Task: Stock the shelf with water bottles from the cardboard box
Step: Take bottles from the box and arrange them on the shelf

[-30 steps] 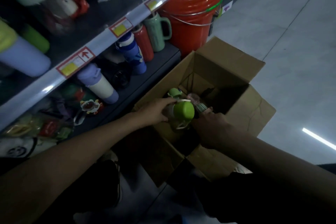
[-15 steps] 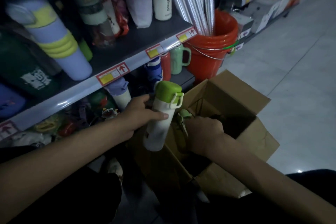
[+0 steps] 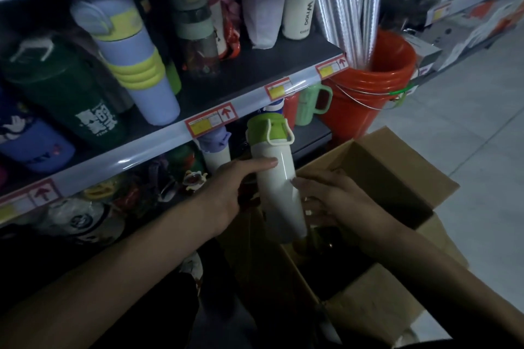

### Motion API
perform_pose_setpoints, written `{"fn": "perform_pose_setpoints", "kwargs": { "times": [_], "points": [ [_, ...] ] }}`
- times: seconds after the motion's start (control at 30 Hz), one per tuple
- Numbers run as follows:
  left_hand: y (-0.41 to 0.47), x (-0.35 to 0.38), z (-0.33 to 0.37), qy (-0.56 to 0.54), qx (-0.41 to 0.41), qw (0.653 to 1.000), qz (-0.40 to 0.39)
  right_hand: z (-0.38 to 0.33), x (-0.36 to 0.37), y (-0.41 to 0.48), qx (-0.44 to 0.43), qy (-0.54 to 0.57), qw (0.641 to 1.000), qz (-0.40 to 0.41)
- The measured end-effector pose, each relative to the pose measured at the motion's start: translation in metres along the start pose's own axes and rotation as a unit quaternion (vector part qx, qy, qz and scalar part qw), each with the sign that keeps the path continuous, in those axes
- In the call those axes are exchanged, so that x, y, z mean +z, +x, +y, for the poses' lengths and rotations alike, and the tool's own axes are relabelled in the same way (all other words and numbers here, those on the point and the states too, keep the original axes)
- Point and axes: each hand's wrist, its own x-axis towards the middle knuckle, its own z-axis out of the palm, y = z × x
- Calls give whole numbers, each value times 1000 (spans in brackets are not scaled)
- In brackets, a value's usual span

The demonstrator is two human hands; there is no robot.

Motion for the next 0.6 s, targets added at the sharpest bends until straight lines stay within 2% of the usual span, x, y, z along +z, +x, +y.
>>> {"fn": "perform_pose_setpoints", "kwargs": {
  "times": [0.13,0.27,0.33,0.47,0.6],
  "points": [
    [-1,4,2,-27,7,999,28,-1,6,5,31,-9,999,-2],
    [-3,5,3,-84,13,996,3,3,11,9,38,134,990,3],
    [-4,5,5,-98,12,995,-14,3,9,10,21,147,989,-5],
    [-3,5,8,-85,1,996,-35,1,-1,11,2,171,985,2],
    [-6,8,7,-46,-6,999,-16,2,-12,10,16,158,987,37]
  ]
}}
